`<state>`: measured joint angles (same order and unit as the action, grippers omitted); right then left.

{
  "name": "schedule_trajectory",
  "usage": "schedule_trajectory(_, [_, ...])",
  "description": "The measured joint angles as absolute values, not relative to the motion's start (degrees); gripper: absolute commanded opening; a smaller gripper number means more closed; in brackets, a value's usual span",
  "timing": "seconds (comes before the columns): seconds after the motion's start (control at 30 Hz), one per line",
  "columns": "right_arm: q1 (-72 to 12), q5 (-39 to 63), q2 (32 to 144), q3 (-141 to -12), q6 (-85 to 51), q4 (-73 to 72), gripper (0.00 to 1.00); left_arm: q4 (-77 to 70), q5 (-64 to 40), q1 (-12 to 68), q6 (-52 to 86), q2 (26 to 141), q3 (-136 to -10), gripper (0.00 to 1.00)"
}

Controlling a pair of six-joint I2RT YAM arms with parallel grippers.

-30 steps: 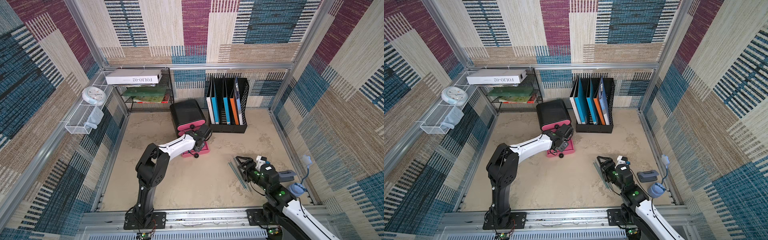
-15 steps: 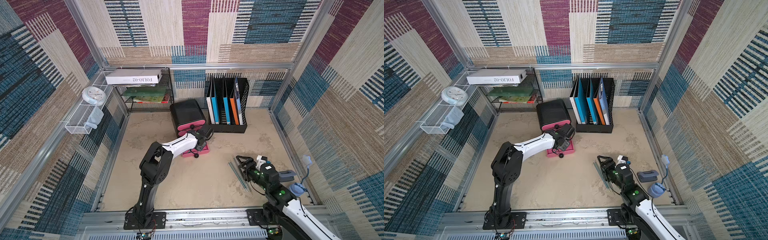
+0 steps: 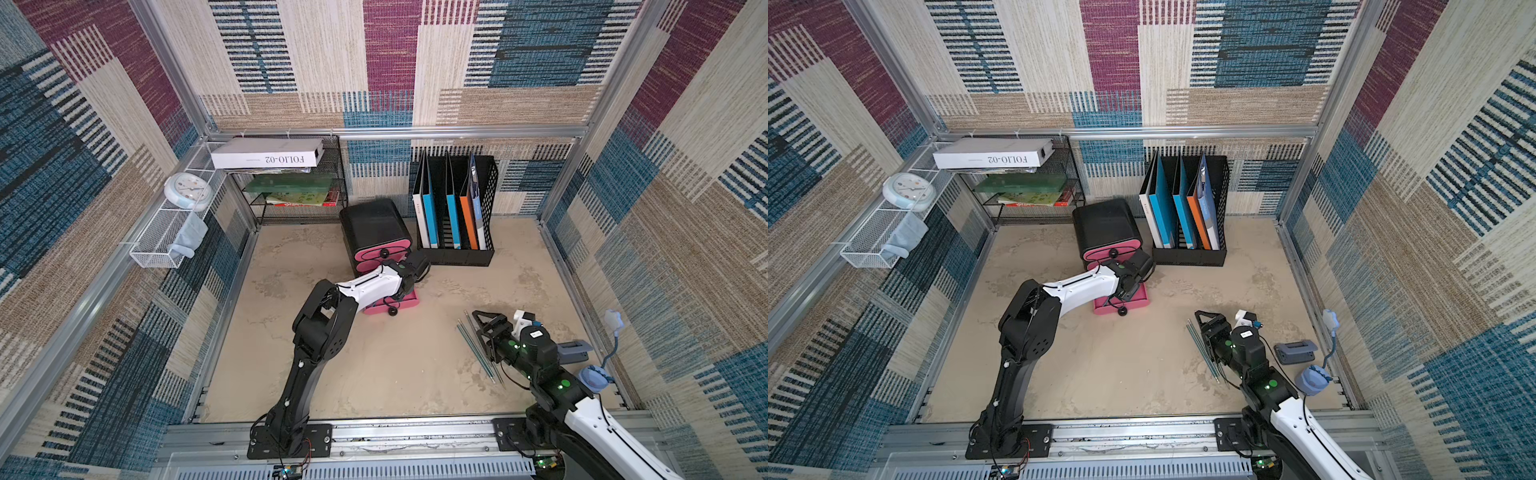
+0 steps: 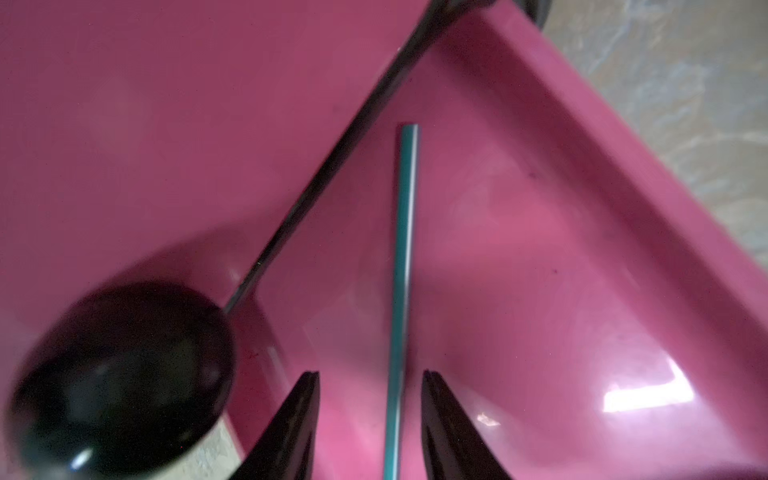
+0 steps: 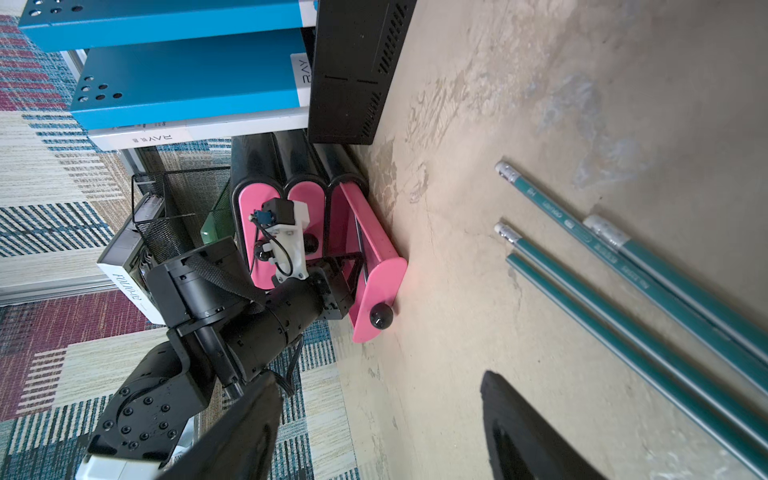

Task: Please place the pencils in the drawer according to their color
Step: Pick up the pencil from the center of the board.

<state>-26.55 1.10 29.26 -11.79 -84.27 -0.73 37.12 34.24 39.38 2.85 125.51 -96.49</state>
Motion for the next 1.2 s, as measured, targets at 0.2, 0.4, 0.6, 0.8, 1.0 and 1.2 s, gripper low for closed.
schedule_trajectory(0.2, [-26.6,1.1,29.2,-11.8,-84.2,-0.6,0.80,37.3,33.6,39.4,4.2,122.8,-96.5,0.45])
schedule_trajectory(0.4, [-26.6,1.1,29.2,-12.3,-83.8,0.1,0.82,37.5,31.4,40.1,6.0,118.0,-96.9,0.45])
schedule_trajectory(0.6, [-26.6,1.0,29.3,-15.0,-82.2,2.2,0.89,40.5,29.3,42.8,9.9,112.9,-97.3,0.45])
schedule_trajectory(0.8, [-25.4,1.1,33.3,-21.5,-77.8,6.9,0.91,46.0,25.9,48.4,20.7,108.3,-97.3,0.45])
schedule_trajectory(1.0, [-22.4,5.1,40.1,-27.7,-72.3,10.3,0.92,49.9,19.5,53.9,37.6,104.9,-94.2,0.46])
schedule_trajectory(1.2, [-11.8,11.7,46.7,-31.9,-66.1,13.0,0.94,51.2,12.9,58.6,55.9,105.8,-92.6,0.46])
